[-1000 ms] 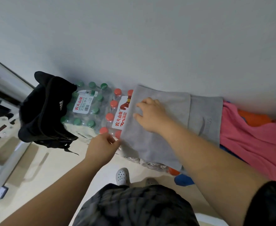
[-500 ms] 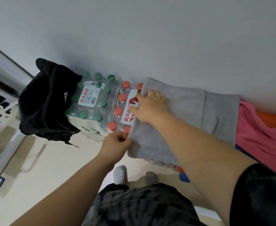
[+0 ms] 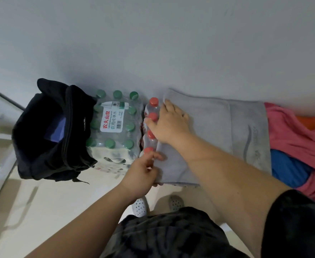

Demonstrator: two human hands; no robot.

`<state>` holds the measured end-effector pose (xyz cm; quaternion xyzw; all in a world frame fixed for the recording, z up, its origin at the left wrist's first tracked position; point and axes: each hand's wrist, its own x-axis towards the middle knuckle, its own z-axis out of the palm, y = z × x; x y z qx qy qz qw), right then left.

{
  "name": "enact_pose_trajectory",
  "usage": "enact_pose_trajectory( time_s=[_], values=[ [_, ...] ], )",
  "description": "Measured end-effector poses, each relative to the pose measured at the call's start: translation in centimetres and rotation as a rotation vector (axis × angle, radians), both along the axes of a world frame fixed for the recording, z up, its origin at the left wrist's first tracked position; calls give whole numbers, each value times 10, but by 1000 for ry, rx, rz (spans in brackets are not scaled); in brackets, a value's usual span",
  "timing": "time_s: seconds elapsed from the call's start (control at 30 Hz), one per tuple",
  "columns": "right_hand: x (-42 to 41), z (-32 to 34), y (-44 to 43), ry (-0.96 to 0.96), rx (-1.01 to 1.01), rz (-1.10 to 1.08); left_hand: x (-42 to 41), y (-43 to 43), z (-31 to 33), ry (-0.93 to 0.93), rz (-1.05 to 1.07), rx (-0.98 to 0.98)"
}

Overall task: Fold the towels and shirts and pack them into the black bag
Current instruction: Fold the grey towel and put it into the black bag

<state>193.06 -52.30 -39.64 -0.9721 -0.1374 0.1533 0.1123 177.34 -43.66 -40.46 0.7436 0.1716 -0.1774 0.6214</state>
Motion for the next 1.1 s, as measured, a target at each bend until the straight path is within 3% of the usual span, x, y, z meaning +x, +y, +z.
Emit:
enact_pose_trajectory(
  time_s=[0.33, 0.5, 0.7, 0.93, 1.1],
  values=[
    [-19, 7, 126, 49, 173, 151, -24, 120, 3, 18, 102, 450],
    [-22, -1, 151, 120, 209, 278, -25, 148, 5, 2, -130, 841],
    [-14, -9, 112, 46, 238, 261, -14, 142, 6, 21, -307, 1063],
    [-2, -19, -1, -95, 164, 12, 18, 86, 15, -128, -319, 964],
    [4, -29, -62, -13, 117, 130, 36, 23, 17, -137, -342, 923]
  ],
)
